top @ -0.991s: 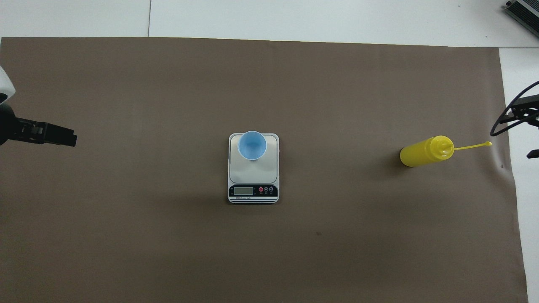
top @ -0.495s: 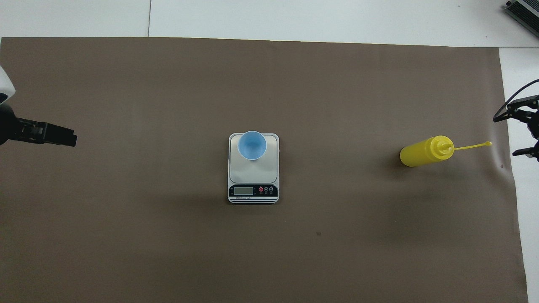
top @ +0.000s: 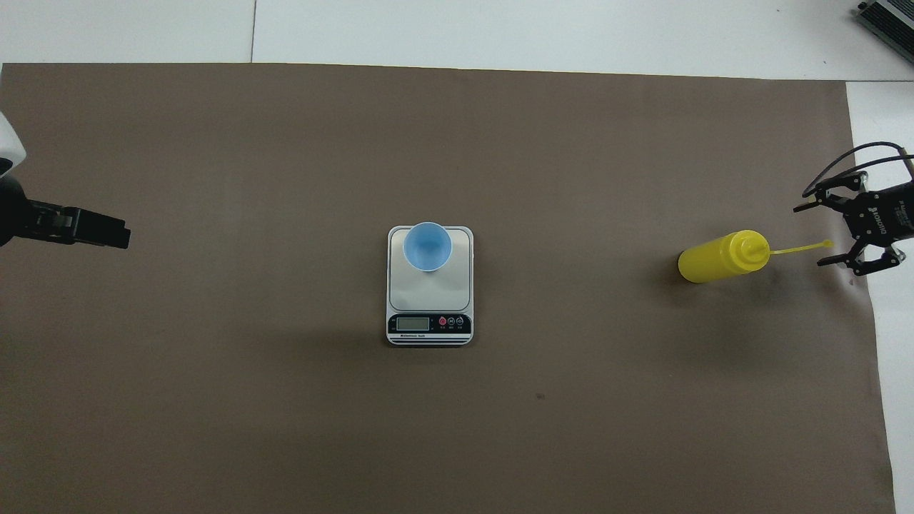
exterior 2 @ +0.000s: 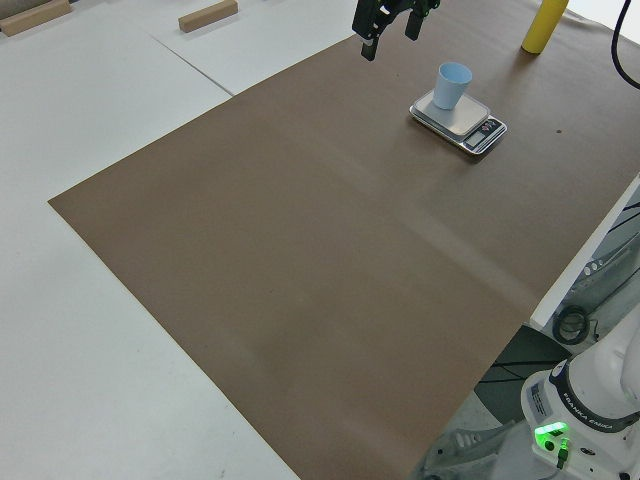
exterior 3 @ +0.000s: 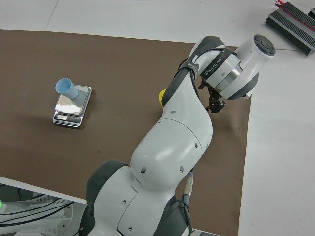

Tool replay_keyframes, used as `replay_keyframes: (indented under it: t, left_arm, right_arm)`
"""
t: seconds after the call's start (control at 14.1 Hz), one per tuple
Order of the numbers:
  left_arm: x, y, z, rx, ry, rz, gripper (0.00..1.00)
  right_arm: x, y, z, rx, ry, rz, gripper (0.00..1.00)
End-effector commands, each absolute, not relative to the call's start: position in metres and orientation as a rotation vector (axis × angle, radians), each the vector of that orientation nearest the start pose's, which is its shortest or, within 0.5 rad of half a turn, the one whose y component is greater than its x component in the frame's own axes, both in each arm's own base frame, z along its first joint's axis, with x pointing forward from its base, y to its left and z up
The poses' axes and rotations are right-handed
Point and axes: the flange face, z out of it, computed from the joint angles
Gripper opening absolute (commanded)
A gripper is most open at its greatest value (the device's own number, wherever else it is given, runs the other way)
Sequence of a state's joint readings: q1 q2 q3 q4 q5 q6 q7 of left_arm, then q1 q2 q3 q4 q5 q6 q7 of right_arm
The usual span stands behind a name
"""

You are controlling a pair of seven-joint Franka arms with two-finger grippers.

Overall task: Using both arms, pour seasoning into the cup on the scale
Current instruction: 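Open the right gripper and move it above the yellow bottle, then grasp the yellow bottle with the right gripper and lift it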

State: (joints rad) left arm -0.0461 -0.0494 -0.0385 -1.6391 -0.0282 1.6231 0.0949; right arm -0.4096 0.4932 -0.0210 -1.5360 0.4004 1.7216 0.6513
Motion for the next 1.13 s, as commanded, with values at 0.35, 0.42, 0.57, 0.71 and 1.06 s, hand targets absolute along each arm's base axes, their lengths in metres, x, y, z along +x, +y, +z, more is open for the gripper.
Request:
replay_keyframes:
  t: [0.35, 0.42, 0.57, 0.71, 1.06]
  left_arm:
    - [0.536, -0.047, 0.623, -3.165, 0.274, -0.076, 1.00]
    - [0.536, -0.047, 0.623, -3.165, 0.274, -0.074, 1.00]
    - [0.536, -0.047, 0.623, -3.165, 0.274, -0.076, 1.00]
    - [0.536, -0.047, 0.623, -3.165, 0.274, -0.076, 1.00]
    - [0.536, -0.047, 0.623, -3.165, 0.274, -0.074, 1.00]
  right_arm:
    - [0.595, -0.200, 0.325, -1.982, 1.673, 0.783, 1.00]
    - [0.591, -0.197, 0.323, -1.955, 1.674, 0.788, 1.00]
    - [0.589, -0.188, 0.317, -1.870, 1.678, 0.841, 0.98]
    - [0.586, -0.181, 0.310, -1.860, 1.675, 0.854, 0.98]
    - [0.590, -0.168, 0.312, -1.825, 1.653, 0.862, 0.95]
